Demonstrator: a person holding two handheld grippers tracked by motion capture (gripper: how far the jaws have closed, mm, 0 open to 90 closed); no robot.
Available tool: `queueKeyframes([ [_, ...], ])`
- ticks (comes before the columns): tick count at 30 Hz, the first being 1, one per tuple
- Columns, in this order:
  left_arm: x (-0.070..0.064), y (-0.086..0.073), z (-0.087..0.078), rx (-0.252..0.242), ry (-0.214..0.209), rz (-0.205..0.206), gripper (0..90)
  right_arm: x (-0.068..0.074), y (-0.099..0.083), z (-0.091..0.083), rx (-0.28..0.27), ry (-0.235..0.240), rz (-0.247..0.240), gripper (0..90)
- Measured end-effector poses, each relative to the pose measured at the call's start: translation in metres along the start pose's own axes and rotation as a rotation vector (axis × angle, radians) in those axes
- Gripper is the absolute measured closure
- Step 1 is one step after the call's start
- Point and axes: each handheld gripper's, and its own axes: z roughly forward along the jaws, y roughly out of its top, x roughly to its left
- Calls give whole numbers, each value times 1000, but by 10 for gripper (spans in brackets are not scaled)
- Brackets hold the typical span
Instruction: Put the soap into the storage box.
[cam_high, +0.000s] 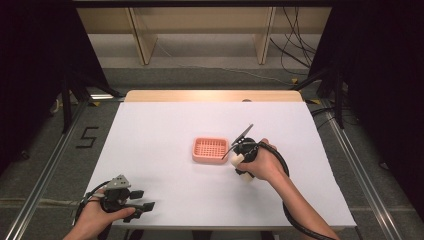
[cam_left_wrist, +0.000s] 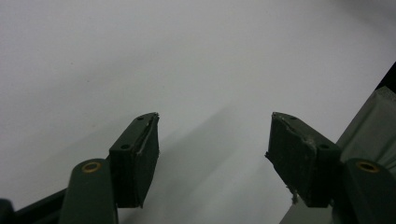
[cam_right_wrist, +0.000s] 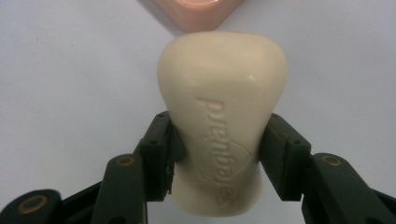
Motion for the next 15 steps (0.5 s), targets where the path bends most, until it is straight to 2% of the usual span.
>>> queueKeyframes([
  [2,0,0,0,-1,0,-1,333,0,1,-1,4,4,-8,506],
  [3,0,0,0,-5,-3,-1,333,1,2,-1,3,7,9,506],
  [4,0,0,0,-5,-2,-2,333,1,2,-1,-6,5,-11,506],
  [6,0,0,0,-5,-3,-1,333,1,3,-2,-6,9,2,506],
  [9,0,0,0,-5,-3,-1,333,0,5,-2,-19,4,-12,506],
  [10,0,0,0,-2,1,2,333,1,6,-4,-19,7,5,506],
  [12,0,0,0,-2,0,1,333,0,7,-4,-16,6,-14,506],
  [15,0,0,0,-2,-1,-2,333,0,9,-4,-22,0,-12,506],
])
